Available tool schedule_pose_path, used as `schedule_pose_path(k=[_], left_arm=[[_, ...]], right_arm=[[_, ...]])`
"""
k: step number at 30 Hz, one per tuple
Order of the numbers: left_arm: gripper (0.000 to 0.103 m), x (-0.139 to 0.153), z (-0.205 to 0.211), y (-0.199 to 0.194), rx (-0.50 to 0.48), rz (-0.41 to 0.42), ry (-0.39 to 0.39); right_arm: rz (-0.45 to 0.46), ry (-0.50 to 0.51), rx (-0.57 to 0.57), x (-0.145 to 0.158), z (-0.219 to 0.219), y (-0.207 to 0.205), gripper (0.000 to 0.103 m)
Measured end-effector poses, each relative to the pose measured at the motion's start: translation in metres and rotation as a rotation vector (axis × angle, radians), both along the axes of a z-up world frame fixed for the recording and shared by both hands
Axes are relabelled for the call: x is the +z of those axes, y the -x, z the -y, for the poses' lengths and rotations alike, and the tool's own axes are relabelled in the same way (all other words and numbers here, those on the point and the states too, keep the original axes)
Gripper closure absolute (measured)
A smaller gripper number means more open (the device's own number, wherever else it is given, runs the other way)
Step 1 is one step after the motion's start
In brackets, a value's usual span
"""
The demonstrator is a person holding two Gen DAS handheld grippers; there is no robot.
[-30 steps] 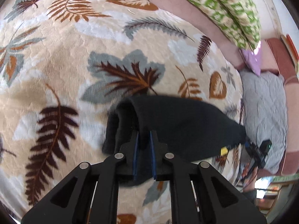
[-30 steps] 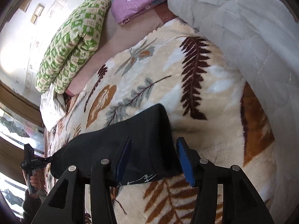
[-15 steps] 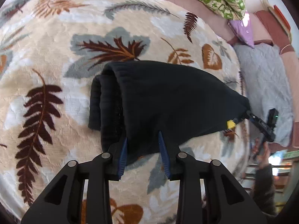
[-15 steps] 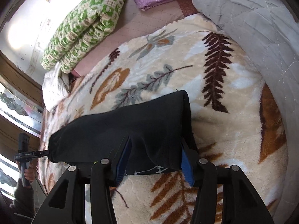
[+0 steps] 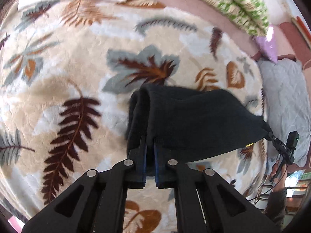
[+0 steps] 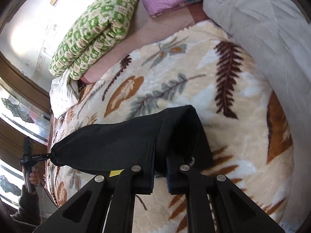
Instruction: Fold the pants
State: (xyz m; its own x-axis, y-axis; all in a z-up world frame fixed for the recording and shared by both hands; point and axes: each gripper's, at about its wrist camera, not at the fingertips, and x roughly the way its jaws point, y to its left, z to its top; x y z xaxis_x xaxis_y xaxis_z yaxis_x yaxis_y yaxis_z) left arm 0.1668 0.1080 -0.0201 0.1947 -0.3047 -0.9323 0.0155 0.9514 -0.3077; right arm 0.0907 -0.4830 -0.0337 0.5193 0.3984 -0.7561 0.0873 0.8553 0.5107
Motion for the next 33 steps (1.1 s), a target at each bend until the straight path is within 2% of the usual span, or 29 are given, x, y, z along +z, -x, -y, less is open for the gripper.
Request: schedule_pose_path(k=[6, 9, 12, 13, 16, 17, 20, 22, 26, 30, 33], left_arm=[[0.098, -0.030, 0.003, -0.005, -0.002, -0.045, -0.068], [0.095, -0.031, 0.008, -0.004, -0.010, -0.043, -0.091], [0.092, -0.022, 0.004, -0.004, 0.001, -0.037, -0.053], [0.088, -0.019, 0.001, -0.003, 0.005, -0.035, -0.039], [0.084, -0.004, -0.006, 0.001, 0.008, -0.016, 0.011], [0.084, 0.002, -0.007, 0.003, 0.002, 0.000, 0.003], [0.081, 0.020, -0.005, 0.010, -0.028, 0.056, -0.116], [0.081, 0.027, -0.004, 0.011, -0.039, 0.077, -0.147], [0.081, 0.044, 0.021, -0.001, -0.101, 0.113, -0.163], [0.081, 0.047, 0.070, -0.029, -0.157, 0.113, -0.121], [0.081, 0.035, 0.111, -0.049, -0.202, 0.080, -0.089]], right_arm=[[-0.079, 0.014, -0.090, -0.030, 0.024, 0.011, 0.095], [-0.088, 0.005, -0.095, -0.036, 0.028, 0.013, 0.095], [-0.128, 0.073, -0.053, -0.030, 0.019, 0.009, 0.093], [-0.137, 0.085, -0.054, -0.028, 0.018, 0.008, 0.088], [-0.090, 0.080, -0.073, -0.007, 0.020, 0.011, 0.088], [-0.072, 0.078, -0.077, -0.001, 0.020, 0.013, 0.087], [-0.031, 0.067, -0.076, 0.018, 0.022, 0.015, 0.087], [-0.013, 0.065, -0.082, 0.028, 0.023, 0.014, 0.082], [0.002, 0.046, -0.099, 0.032, 0.025, 0.002, 0.071], [-0.036, 0.027, -0.114, 0.015, 0.021, -0.025, 0.070], [-0.073, 0.054, -0.113, 0.000, 0.018, -0.040, 0.070]])
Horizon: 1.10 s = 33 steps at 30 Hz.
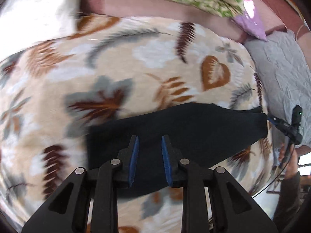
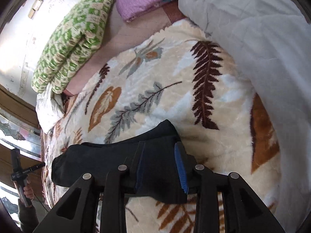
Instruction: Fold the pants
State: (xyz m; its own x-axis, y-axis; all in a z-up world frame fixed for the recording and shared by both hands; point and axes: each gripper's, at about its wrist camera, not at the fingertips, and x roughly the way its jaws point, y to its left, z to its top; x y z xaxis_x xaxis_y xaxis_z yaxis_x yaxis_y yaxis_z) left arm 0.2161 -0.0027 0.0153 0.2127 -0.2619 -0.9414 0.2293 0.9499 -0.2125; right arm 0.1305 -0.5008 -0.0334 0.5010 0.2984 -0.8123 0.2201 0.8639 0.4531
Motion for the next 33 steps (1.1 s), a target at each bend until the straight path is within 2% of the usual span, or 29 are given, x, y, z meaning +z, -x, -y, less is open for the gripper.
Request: schedule_pose_path(k=[4, 8, 9, 12, 13, 15, 16, 18, 19, 21, 26, 29, 31, 33], left_arm=[[0.081, -0.019, 0.050, -0.017, -0.062, -0.029, -0.014], [0.081, -0.023, 0.074, -0.027, -0.126, -0.024, -0.037], [0.081, -0.024, 0.077, -0.029, -0.139, -0.024, -0.051], [0.081, -0.027, 0.081, -0.039, -0.158, 0.016, -0.169], [0.081, -0.029, 0.078, -0.042, -0.159, 0.020, -0.175], [0.081, -0.035, 0.073, -0.046, -0.160, -0.034, -0.117], [0.081, -0.038, 0.073, -0.046, -0.170, -0.077, -0.077], [0.081, -0.041, 0.077, -0.042, -0.182, -0.076, -0.067], [0.081, -0.042, 0.082, -0.038, -0.199, -0.061, -0.093], [0.081, -0.046, 0.090, -0.034, -0.216, -0.042, -0.147], [0.081, -0.056, 0.095, -0.028, -0.187, 0.031, -0.284], [0.081, -0.066, 0.095, -0.026, -0.164, 0.065, -0.377], [0.081, -0.072, 0.090, -0.027, -0.123, 0.040, -0.370], [0.081, -0.065, 0.083, -0.028, -0.069, 0.029, -0.326]], right_arm=[[-0.016, 0.016, 0.027, -0.013, -0.005, -0.011, 0.072], [-0.021, 0.036, 0.056, -0.016, -0.008, -0.015, 0.072], [-0.020, 0.034, 0.058, -0.016, -0.008, -0.015, 0.072], [-0.018, 0.013, 0.064, -0.018, -0.007, -0.016, 0.071], [-0.018, 0.012, 0.065, -0.018, -0.007, -0.015, 0.071], [-0.020, 0.010, 0.069, -0.020, -0.007, -0.014, 0.071], [-0.023, 0.010, 0.070, -0.021, -0.007, -0.014, 0.072], [-0.022, 0.043, 0.079, -0.020, -0.009, -0.014, 0.082], [-0.022, 0.060, 0.086, -0.019, -0.009, -0.014, 0.098], [-0.015, 0.076, 0.088, -0.016, -0.009, -0.015, 0.100], [0.068, 0.067, 0.048, -0.002, -0.004, -0.016, 0.100], [0.035, 0.083, 0.044, -0.013, -0.004, -0.023, 0.100], [0.003, 0.076, 0.033, -0.024, -0.001, -0.026, 0.100], [-0.009, 0.064, 0.022, -0.029, 0.002, -0.025, 0.093]])
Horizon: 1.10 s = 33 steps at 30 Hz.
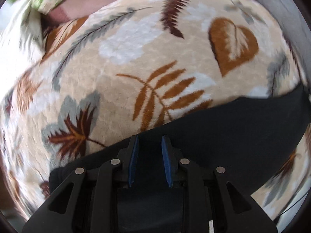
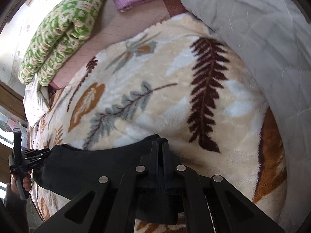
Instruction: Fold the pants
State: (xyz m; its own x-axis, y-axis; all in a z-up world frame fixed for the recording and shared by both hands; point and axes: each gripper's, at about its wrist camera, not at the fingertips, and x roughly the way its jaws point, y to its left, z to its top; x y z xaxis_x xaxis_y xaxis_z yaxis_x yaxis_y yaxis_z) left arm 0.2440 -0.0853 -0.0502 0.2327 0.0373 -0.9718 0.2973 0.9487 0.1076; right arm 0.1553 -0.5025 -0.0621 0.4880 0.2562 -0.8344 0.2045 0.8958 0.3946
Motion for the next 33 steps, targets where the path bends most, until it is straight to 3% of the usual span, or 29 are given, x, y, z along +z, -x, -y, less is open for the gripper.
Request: schedule_pose_path(k=[3, 5, 7, 10, 14, 20, 27, 33], left_arm=[[0.081, 0.030, -0.006, 0.011, 0.058, 0.036, 0.102], [0.081, 0.053, 0.005, 0.030, 0.053, 0.034, 0.217], [0.081, 0.067, 0.029, 0.053, 0.054, -0.017, 0.349], [0.078, 0.062, 0.080, 0.091, 0.039, -0.160, 0.518], [0.078, 0.036, 0.155, 0.124, 0.038, -0.285, 0.595], [0.078, -0.005, 0.180, 0.132, 0.354, -0.382, 0.831], [0.079, -0.031, 0.171, 0.137, 0.690, -0.308, 0.978], [0.079, -0.049, 0.183, 0.148, 0.825, -0.329, 1.049]], right_arm=[[0.040, -0.029, -0.037, 0.013, 0.009, 0.013, 0.085], [0.054, -0.040, -0.038, 0.021, 0.014, 0.022, 0.068], [0.043, -0.050, -0.033, 0.026, 0.017, 0.032, 0.058], [0.040, -0.071, -0.041, 0.028, 0.022, 0.047, 0.058], [0.042, -0.119, -0.063, 0.029, 0.027, 0.061, 0.058], [0.044, -0.158, -0.057, 0.025, 0.034, 0.074, 0.058], [0.046, -0.214, -0.033, 0.016, 0.039, 0.069, 0.057], [0.039, -0.251, 0.009, 0.009, 0.036, 0.058, 0.057]])
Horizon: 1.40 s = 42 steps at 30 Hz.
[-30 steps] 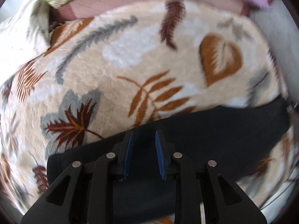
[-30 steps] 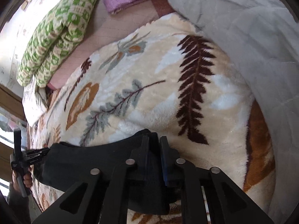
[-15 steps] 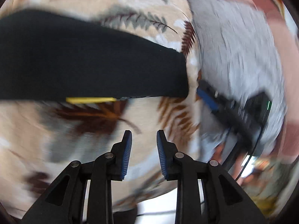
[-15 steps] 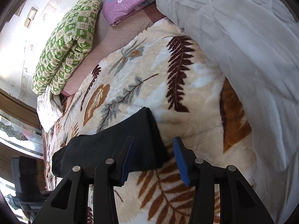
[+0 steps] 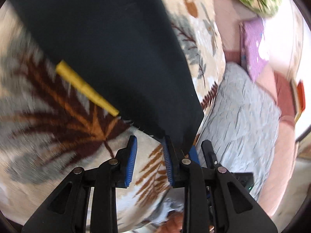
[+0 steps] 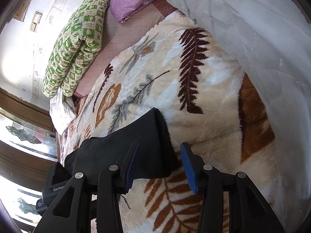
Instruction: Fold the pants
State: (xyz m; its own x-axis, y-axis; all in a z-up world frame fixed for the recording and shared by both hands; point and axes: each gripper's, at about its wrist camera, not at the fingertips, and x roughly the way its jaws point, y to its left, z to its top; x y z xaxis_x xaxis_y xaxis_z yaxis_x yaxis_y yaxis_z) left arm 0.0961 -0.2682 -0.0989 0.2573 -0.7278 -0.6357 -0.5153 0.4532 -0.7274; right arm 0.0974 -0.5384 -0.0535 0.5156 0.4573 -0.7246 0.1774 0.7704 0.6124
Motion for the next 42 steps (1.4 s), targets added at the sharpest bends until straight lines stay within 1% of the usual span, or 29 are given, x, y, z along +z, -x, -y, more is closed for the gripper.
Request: schedule_pose_path(k=[1, 3, 6, 8, 13, 17, 19, 22, 24, 25, 27, 28, 29, 31, 33, 35, 37, 42], left_arm=[[0.079, -0.002, -0.001, 0.000, 0.030, -0.010, 0.010], [0.079, -0.001, -0.002, -0.005, 0.051, 0.007, -0.004], [0.079, 0.001, -0.006, -0.014, 0.103, 0.022, -0.025], [0.079, 0.001, -0.003, -0.019, 0.095, 0.022, -0.044], [0.079, 0.004, 0.000, -0.021, 0.102, 0.018, -0.086], [0.079, -0.002, 0.005, -0.022, 0.088, -0.008, -0.050], [0.079, -0.003, 0.005, -0.018, 0.089, -0.009, -0.055], [0.079, -0.007, 0.004, -0.022, 0.098, -0.035, -0.041], [0.079, -0.007, 0.004, -0.025, 0.081, -0.041, -0.043], [0.079, -0.006, 0.005, -0.029, 0.050, -0.033, -0.053], [0.085, -0.006, 0.005, -0.035, -0.001, -0.019, -0.066], [0.091, -0.008, 0.004, -0.036, -0.017, -0.019, -0.068], [0.092, -0.011, 0.002, -0.037, -0.030, -0.023, -0.053], [0.093, -0.014, -0.001, -0.041, -0.048, -0.035, -0.021], [0.093, -0.012, -0.003, -0.043, -0.067, -0.041, -0.004], [0.093, -0.008, -0.001, -0.046, -0.079, -0.030, 0.000], [0.093, -0.004, -0.001, -0.046, -0.083, -0.030, 0.015], [0.093, 0.007, -0.008, -0.046, -0.090, -0.026, 0.068]], right_arm=[[0.001, 0.002, 0.004, 0.000, -0.001, -0.001, 0.057], [0.000, 0.003, 0.012, -0.001, -0.001, -0.005, 0.056], [0.005, -0.046, 0.007, -0.005, 0.002, -0.008, 0.052], [0.003, -0.058, -0.004, -0.007, 0.005, -0.009, 0.050], [-0.025, -0.090, -0.031, -0.019, 0.009, -0.024, 0.049], [-0.051, -0.149, -0.025, -0.032, 0.003, -0.040, 0.049], [-0.057, -0.167, -0.007, -0.038, -0.002, -0.048, 0.049], [-0.064, -0.195, 0.009, -0.044, -0.007, -0.060, 0.048], [-0.064, -0.214, 0.032, -0.045, -0.008, -0.066, 0.047], [-0.066, -0.217, 0.040, -0.045, -0.007, -0.066, 0.047], [-0.075, -0.187, 0.049, -0.044, -0.007, -0.066, 0.061], [-0.087, -0.171, 0.048, -0.045, -0.006, -0.065, 0.081], [-0.097, -0.175, 0.046, -0.047, -0.004, -0.064, 0.087], [-0.089, -0.195, 0.031, -0.047, -0.002, -0.059, 0.088], [-0.074, -0.187, 0.023, -0.041, -0.004, -0.056, 0.089], [-0.063, -0.171, 0.022, -0.032, -0.007, -0.054, 0.090], [-0.056, -0.149, 0.021, -0.022, -0.010, -0.052, 0.091], [-0.050, -0.037, 0.027, 0.012, -0.027, -0.050, 0.091]])
